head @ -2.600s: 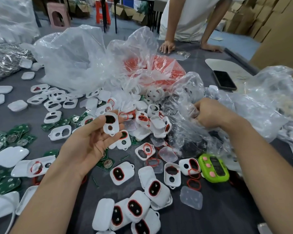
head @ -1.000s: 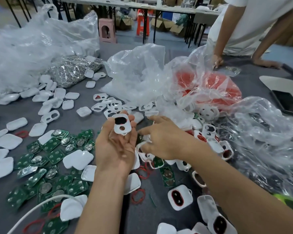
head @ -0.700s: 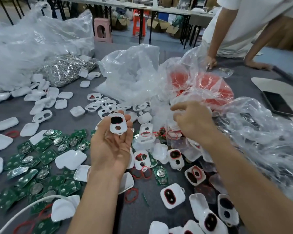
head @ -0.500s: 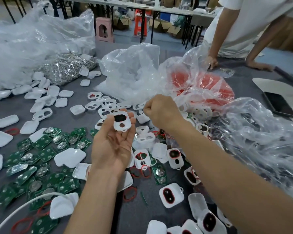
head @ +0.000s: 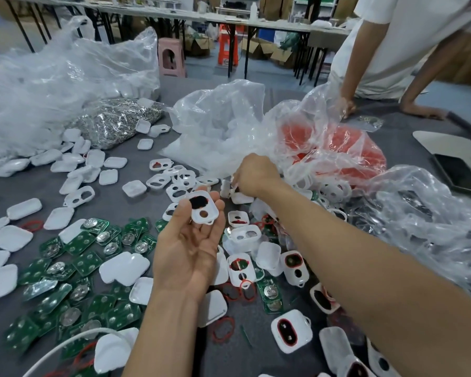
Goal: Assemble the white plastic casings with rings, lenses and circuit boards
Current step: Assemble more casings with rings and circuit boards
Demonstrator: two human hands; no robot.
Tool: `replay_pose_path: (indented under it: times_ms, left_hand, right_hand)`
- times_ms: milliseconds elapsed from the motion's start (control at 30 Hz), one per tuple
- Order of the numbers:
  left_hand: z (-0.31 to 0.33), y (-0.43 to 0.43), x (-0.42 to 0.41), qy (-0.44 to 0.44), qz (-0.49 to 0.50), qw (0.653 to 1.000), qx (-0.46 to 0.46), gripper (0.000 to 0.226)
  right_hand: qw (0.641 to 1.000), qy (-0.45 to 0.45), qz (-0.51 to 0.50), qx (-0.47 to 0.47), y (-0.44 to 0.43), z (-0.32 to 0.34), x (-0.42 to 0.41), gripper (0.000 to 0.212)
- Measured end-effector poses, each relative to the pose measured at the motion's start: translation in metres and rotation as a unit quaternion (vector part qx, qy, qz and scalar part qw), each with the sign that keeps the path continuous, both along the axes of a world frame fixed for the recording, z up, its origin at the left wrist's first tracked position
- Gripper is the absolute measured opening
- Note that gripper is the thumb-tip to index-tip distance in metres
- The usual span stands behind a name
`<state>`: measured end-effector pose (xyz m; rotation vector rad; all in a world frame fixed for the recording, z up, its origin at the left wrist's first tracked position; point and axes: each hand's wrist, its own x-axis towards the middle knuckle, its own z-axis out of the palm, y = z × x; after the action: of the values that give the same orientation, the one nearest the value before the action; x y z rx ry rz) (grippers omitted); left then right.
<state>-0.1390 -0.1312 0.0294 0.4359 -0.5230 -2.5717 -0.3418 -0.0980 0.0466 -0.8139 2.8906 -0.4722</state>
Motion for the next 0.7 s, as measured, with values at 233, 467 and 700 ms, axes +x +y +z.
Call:
replay_pose_path:
  times_ms: [233, 467, 700]
  left_hand:
    - [0.001, 0.000, 0.000, 0.004, 0.006, 1.000, -0.012, 0.028]
    - [0.000, 0.001, -0.002, -0.005, -0.003, 1.000, -0.017, 0.026]
    - [0.000, 0.002, -0.001, -0.027, -0.024, 0.998, -0.041, 0.028]
  right_hand:
    - [0.997, 0.020, 0.061, 0.032, 0.003, -0.002, 0.003, 0.023]
    - [0.990, 0.063, 0.085, 0.089, -0.011, 0.000, 0.008, 0.018]
    - [0.988, 0.118, 0.060, -0.076, 0.012, 0.005, 0.037, 0.012]
